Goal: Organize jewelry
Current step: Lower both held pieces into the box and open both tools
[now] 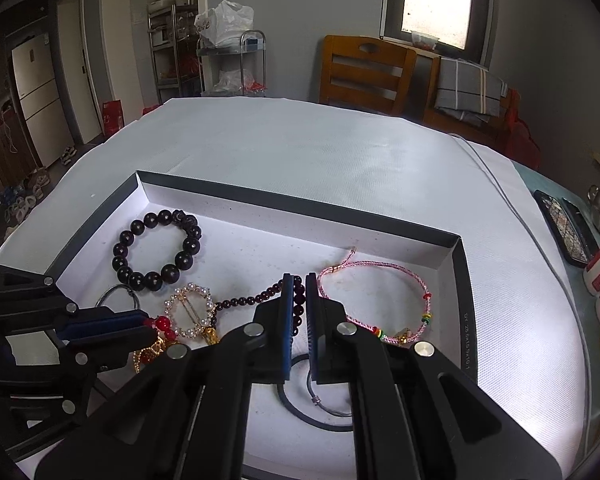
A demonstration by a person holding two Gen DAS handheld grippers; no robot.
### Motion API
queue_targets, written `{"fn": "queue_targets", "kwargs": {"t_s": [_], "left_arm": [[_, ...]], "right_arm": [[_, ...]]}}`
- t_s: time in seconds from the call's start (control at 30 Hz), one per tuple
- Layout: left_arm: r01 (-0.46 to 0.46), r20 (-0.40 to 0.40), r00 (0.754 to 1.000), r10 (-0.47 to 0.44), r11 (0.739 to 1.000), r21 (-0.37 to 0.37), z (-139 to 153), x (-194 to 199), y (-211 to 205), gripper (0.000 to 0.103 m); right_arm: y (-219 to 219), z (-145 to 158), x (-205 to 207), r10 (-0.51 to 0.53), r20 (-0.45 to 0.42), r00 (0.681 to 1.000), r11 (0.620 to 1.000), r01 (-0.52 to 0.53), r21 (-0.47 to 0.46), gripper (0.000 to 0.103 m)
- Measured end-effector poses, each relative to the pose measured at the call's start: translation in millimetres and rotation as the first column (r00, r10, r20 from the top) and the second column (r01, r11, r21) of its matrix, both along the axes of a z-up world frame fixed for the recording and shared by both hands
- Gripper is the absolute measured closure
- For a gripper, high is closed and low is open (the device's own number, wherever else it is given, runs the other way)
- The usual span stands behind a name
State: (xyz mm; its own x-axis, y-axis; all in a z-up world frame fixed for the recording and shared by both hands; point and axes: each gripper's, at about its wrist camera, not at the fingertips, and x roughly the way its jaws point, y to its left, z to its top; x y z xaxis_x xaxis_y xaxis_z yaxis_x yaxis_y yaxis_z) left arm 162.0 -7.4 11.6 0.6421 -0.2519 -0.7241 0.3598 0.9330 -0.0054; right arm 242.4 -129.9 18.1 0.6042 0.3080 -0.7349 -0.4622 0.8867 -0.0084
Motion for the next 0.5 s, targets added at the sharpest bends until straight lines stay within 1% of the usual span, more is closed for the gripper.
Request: {"fn": "queue_targets", "kwargs": {"t_s": [0.03, 0.1, 0.13, 0.17, 0.2, 0.23, 0.37, 0.4, 0.43, 0.5], "left_arm": [[-0.001, 0.002, 1.000, 0.001, 1.000, 0.002, -0.3, -0.2, -0.3, 0.095], [-0.004, 0.002, 1.000, 0.004, 1.000, 0.000, -0.2, 0.2, -0.3, 0.092], [-0.008, 0.004, 1.000, 0.008, 1.000, 0.000, 0.1, 0.6, 0.4, 0.083], [-0.015, 0.011, 1.000, 0.015, 1.000, 0.002, 0.7, 0.3, 1.0, 0.072], [-0.022, 0.021, 1.000, 0.022, 1.000, 0.004, 1.7, -0.2, 1.6, 0.069], [-0.023, 0.026, 0.999, 0.023, 1.000, 0.003, 2.6, -0.5, 1.9, 0.069], [-0.037, 0.034, 0.999, 0.037, 0.999, -0.004, 5.2, -0.5, 4.0, 0.066], [-0.041, 0.035, 0.999, 0.041, 0.999, -0.007, 6.2, 0.0, 5.5, 0.066], [-0.046, 0.037, 0.998, 0.047, 0.999, -0.011, 7.1, -0.1, 6.5, 0.064], [-0.058, 0.047, 0.997, 0.059, 0.998, -0.023, 10.1, -1.1, 9.3, 0.057]], "right_arm": [[-0.7, -0.1, 0.6, -0.002, -0.003, 1.000, 1.000, 0.002, 0.004, 0.097], [-2.0, 0.9, 1.5, -0.007, -0.007, 1.000, 1.000, 0.007, 0.014, 0.096], [-2.1, 1.6, 1.5, -0.009, -0.008, 1.000, 1.000, 0.009, 0.018, 0.095], [-2.4, 2.3, 1.3, -0.011, -0.006, 1.000, 1.000, 0.011, 0.020, 0.094], [-2.6, 3.2, 1.2, -0.013, -0.005, 1.000, 1.000, 0.014, 0.022, 0.088], [-3.2, 3.9, 0.6, -0.014, -0.005, 1.000, 1.000, 0.014, 0.028, 0.084], [-5.4, 9.5, -2.5, -0.020, 0.004, 1.000, 0.999, 0.019, 0.037, 0.080], [-5.7, 11.7, -3.8, -0.022, 0.008, 1.000, 0.999, 0.021, 0.038, 0.072], [-6.4, 13.8, -5.4, -0.023, 0.013, 1.000, 0.999, 0.023, 0.040, 0.067], [-8.0, 19.0, -9.5, -0.020, 0.019, 1.000, 0.999, 0.019, 0.046, 0.065]]}}
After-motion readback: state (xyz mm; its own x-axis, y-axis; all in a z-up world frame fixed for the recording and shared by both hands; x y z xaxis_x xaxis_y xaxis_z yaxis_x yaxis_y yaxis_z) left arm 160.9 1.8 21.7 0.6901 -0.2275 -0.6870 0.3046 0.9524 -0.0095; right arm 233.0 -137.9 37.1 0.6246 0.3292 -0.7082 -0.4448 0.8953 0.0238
